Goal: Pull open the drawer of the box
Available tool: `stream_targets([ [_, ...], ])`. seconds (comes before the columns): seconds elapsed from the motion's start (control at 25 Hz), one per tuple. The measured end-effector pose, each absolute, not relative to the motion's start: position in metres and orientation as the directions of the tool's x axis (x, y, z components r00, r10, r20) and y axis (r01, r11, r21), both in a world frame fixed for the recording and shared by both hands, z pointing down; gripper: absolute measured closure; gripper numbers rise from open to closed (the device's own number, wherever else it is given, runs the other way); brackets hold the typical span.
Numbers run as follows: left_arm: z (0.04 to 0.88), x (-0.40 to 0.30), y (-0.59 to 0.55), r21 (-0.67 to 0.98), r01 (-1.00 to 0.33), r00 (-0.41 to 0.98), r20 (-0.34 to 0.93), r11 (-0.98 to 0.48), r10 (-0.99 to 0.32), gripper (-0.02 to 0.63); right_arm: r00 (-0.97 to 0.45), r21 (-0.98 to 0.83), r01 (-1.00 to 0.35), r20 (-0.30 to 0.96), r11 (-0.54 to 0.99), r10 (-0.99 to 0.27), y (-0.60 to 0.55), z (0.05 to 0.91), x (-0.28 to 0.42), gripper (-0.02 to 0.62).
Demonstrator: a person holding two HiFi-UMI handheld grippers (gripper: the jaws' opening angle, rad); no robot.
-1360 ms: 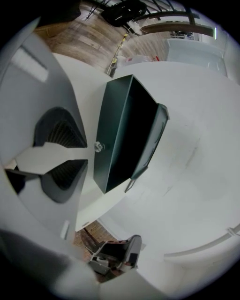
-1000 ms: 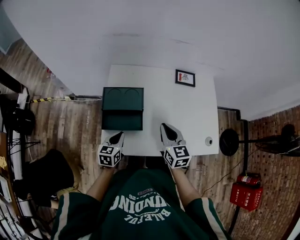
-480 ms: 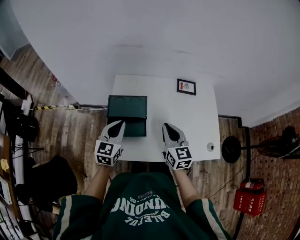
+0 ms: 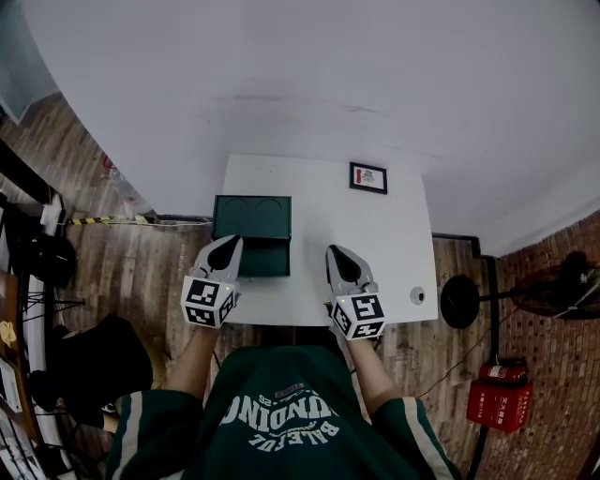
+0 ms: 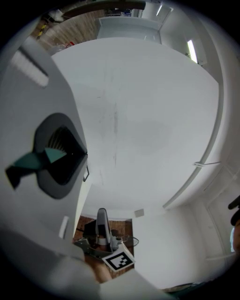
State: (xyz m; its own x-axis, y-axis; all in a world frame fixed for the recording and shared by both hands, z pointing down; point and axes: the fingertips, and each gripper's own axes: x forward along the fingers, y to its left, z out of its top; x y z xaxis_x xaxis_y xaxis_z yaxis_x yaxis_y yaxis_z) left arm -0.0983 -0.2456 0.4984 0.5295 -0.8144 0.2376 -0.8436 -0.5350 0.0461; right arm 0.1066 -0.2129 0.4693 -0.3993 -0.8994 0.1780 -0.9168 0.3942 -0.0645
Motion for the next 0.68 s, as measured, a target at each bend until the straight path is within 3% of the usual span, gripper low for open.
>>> stream_targets([
  [0.68, 0.4969, -0.0919, -0.2446, 0.073, -0.839, 0.54, 0.231, -0.539, -0.809, 0.554, -0.411, -0.083, -0.912, 0.185, 0.403, -0.893, -0.2124, 0.473, 0.1063, 0.594],
])
